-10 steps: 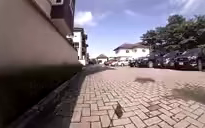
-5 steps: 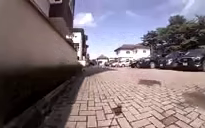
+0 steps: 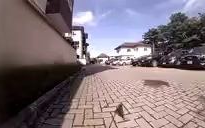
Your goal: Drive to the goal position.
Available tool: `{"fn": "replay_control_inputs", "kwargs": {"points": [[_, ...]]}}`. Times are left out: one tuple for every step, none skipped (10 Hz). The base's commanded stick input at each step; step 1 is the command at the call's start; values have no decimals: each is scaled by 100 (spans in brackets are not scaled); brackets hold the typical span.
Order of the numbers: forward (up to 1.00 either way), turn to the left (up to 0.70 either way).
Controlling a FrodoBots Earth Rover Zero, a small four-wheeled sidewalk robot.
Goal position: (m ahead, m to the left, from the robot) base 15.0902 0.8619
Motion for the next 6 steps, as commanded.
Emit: {"fn": "replay_control_inputs", "kwargs": {"points": [[69,3],[69,3],[69,3],[69,3],[69,3],[69,3]]}}
